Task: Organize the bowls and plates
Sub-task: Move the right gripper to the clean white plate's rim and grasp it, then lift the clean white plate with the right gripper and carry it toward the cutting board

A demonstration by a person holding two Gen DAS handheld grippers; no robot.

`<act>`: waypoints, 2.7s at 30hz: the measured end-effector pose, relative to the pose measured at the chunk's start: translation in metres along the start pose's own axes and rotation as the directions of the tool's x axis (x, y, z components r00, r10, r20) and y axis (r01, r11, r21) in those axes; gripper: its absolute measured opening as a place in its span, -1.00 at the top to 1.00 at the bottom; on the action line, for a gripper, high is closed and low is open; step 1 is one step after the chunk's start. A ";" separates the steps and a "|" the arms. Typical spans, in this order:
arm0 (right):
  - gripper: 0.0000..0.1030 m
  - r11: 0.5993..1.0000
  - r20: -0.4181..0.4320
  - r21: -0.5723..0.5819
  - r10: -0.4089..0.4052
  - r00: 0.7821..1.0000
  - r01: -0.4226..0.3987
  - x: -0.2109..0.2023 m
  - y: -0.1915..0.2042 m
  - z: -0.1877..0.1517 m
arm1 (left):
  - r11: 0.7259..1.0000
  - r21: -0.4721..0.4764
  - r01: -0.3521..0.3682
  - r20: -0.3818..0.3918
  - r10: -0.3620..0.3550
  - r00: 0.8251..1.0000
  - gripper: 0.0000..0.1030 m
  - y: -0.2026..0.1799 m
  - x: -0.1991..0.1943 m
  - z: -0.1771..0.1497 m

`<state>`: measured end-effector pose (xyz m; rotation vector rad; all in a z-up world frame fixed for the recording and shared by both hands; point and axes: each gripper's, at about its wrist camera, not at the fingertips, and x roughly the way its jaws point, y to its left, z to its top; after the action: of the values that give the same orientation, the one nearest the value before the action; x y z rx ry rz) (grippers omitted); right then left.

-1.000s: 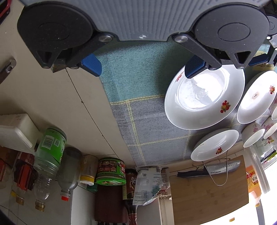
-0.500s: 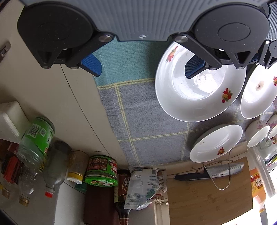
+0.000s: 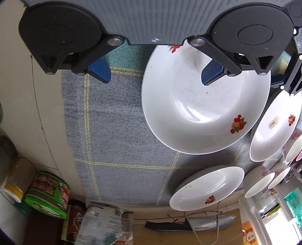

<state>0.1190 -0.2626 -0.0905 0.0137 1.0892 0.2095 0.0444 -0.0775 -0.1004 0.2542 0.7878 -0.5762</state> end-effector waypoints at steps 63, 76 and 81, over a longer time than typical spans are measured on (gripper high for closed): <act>-1.00 0.838 -0.135 -0.349 0.398 0.908 -0.419 0.021 -0.014 0.047 | 1.000 0.025 0.016 0.014 -0.016 1.000 -0.99 0.001 0.001 0.000; -0.82 0.816 -0.161 -0.342 0.438 0.884 -0.467 0.023 -0.017 0.054 | 0.998 0.060 0.010 -0.004 -0.010 1.000 -0.99 -0.003 0.001 0.005; -0.80 0.826 -0.155 -0.336 0.425 0.892 -0.452 0.021 -0.017 0.052 | 0.998 0.057 0.012 -0.021 -0.011 1.000 -0.97 -0.004 0.002 0.009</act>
<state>0.1774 -0.2710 -0.0867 -0.0777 1.0953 0.8364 0.0489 -0.0850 -0.0956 0.3087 0.7943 -0.6083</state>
